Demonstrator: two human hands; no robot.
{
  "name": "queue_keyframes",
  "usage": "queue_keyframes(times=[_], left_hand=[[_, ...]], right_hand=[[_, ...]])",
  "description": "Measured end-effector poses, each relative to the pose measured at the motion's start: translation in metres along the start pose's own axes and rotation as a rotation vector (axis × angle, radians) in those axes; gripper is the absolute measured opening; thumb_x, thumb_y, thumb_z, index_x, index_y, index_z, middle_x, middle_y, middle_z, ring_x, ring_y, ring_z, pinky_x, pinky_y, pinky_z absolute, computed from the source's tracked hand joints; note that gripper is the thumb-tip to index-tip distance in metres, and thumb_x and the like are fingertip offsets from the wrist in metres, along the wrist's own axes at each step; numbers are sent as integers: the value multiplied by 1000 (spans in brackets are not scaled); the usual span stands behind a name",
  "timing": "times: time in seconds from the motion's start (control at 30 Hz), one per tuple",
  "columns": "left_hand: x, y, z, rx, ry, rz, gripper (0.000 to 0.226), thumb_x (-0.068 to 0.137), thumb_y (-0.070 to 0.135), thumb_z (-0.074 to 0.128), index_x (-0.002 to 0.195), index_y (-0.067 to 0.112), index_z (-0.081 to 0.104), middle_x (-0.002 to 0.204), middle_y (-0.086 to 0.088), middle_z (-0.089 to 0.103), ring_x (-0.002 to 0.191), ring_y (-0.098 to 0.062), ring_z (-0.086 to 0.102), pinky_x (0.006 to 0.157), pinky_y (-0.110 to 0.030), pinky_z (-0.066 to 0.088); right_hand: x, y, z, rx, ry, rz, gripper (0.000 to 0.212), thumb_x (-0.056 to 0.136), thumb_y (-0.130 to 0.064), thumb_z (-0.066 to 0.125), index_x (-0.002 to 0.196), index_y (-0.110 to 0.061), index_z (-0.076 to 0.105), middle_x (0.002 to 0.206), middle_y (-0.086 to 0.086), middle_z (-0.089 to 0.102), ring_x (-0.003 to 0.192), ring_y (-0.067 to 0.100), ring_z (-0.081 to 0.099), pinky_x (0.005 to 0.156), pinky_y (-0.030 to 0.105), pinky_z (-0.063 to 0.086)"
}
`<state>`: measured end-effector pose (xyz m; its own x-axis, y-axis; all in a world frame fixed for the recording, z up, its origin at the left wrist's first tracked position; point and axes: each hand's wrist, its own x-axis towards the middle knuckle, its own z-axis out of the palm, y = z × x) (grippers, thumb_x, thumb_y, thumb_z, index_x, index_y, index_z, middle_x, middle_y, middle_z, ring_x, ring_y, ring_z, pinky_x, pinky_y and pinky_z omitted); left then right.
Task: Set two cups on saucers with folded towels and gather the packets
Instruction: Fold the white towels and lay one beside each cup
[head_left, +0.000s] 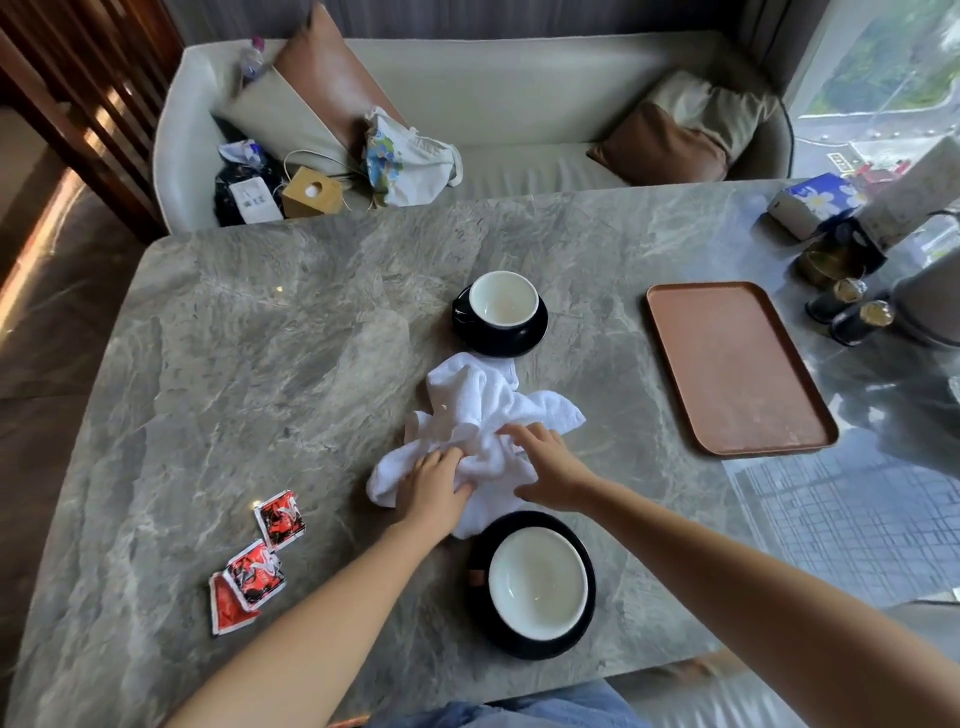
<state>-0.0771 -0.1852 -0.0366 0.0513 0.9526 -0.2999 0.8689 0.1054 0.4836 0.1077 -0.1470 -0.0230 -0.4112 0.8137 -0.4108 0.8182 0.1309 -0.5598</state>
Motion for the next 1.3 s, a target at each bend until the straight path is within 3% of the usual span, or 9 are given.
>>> queue_keyframes(times=[0.2,0.33,0.4,0.53,0.8,0.87,1.03,1.17,1.3], left_hand=[[8,1,-15,-297,-2,-140,31,91,10,39,62,20,40,62,0,52,65,-22,55,62,-31,44],[13,1,-26,-381,82,-205,28,91,19,46,64,12,43,59,-2,48,61,-19,48,55,-28,34],[16,3,-36,-459,96,-171,33,87,18,56,59,16,39,55,2,40,53,-13,40,52,-27,31],[6,2,-60,-606,-7,-40,30,78,10,67,62,20,44,58,7,38,47,0,36,46,-15,30],[-3,-41,-119,-763,199,-33,16,91,5,56,82,11,68,74,3,62,69,-1,51,66,-21,41],[-2,-56,-133,-798,276,-87,16,92,9,53,92,3,68,83,-7,64,73,-6,55,69,-25,45],[-9,-88,-149,-765,246,-153,34,95,22,50,64,11,42,64,-6,33,64,-16,32,62,-31,26],[-8,-101,-160,-869,329,-219,17,94,16,51,81,6,56,80,-11,46,79,-20,42,71,-33,34],[-4,-106,-198,-1179,392,-301,13,93,17,54,85,14,63,93,-9,60,86,-18,58,73,-27,50]], right_hand=[[19,3,0,-48,182,12,42,78,-24,67,118,-27,55,112,-3,47,108,18,43,76,32,47],[32,1,-11,-14,235,-76,20,84,-22,58,102,-21,67,103,-1,57,103,19,48,82,34,44],[35,-4,-16,-13,273,-123,8,87,-21,53,87,-16,60,90,2,58,93,24,52,76,38,43],[39,-7,-29,6,246,-110,21,91,-28,40,74,-21,33,58,-2,46,62,29,50,57,39,40],[46,-12,-69,-220,136,-242,43,75,-73,51,80,-31,48,57,-9,49,62,20,52,53,31,38],[46,-14,-77,-257,138,-155,33,75,-66,57,74,-34,48,53,-10,47,60,19,50,49,27,32],[49,-15,-89,73,314,51,13,77,-30,71,69,-30,61,53,-10,51,56,11,47,53,27,35],[63,-47,-89,332,496,14,7,79,-8,68,84,-12,71,75,-2,66,75,12,58,64,25,39],[85,-102,-95,651,660,20,23,79,-3,59,89,-18,72,84,4,69,81,14,60,73,30,46]])
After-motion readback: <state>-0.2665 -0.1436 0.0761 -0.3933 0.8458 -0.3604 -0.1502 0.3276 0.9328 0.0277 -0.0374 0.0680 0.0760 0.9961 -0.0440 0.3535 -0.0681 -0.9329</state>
